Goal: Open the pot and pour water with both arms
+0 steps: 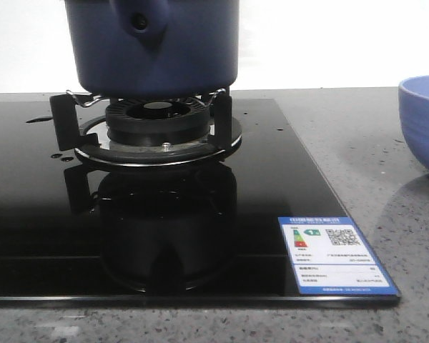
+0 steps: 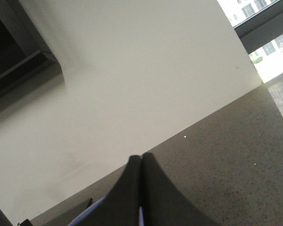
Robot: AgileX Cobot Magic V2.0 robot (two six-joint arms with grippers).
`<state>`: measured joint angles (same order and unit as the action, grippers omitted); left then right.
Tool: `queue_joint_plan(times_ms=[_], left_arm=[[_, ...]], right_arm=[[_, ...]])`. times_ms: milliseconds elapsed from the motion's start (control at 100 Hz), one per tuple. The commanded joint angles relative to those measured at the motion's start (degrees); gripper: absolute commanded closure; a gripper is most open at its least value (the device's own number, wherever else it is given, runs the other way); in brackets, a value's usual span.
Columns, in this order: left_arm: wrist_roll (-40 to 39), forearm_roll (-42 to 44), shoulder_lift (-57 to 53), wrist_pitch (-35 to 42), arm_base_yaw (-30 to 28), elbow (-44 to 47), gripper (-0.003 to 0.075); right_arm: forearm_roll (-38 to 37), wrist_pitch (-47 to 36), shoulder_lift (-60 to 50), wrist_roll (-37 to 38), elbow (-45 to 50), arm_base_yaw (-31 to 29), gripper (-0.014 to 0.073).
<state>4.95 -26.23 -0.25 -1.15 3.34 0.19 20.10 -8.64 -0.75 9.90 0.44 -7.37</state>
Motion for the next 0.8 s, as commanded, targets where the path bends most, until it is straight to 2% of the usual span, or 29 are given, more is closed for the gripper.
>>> queue_joint_plan(times_ms=[0, 60, 130, 170, 230, 360, 590, 690, 790], left_arm=[[-0.54, -13.89, -1.58, 5.25, 0.43, 1.67, 0.0741], [-0.54, -19.89, -1.58, 5.15, 0.43, 1.67, 0.0741], [-0.54, -25.68, -1.58, 4.99, 0.43, 1.24, 0.0741], [-0.54, -25.81, -1.58, 4.34, 0.43, 0.78, 0.0741], [-0.54, -25.39, -1.5, 1.15, 0.43, -0.75, 0.0741], [1.35, -21.27, 1.41, -10.67, 0.43, -7.17, 0.0741], [16.63, -19.65, 15.31, -29.83, 0.75, -20.83, 0.074], [20.74, -21.1, 19.54, -34.03, 4.56, -25.06, 0.0738], [30.09, -25.57, 24.3, -40.96, 9.45, -29.18, 0.0736]], right_arm=[[0.04, -1.38, -0.66, -0.3, 1.47, -0.48, 0.0656], [0.74, -0.71, -0.66, -0.3, 1.38, -0.48, 0.0656], [5.58, 2.16, -0.66, -0.3, 0.04, -0.48, 0.0656], [7.58, 4.99, -0.53, -0.3, -0.99, -0.48, 0.0656], [9.21, 13.55, -0.13, -0.3, -4.18, -0.48, 0.0656], [8.5, 28.32, 2.57, -0.3, -12.07, -0.48, 0.0656], [8.4, 50.3, 14.94, -0.75, -26.23, -0.48, 0.0656], [8.4, 58.69, 20.85, -1.21, -31.04, 1.48, 0.0657], [9.24, 66.67, 26.6, -4.91, -35.16, 4.96, 0.0657]])
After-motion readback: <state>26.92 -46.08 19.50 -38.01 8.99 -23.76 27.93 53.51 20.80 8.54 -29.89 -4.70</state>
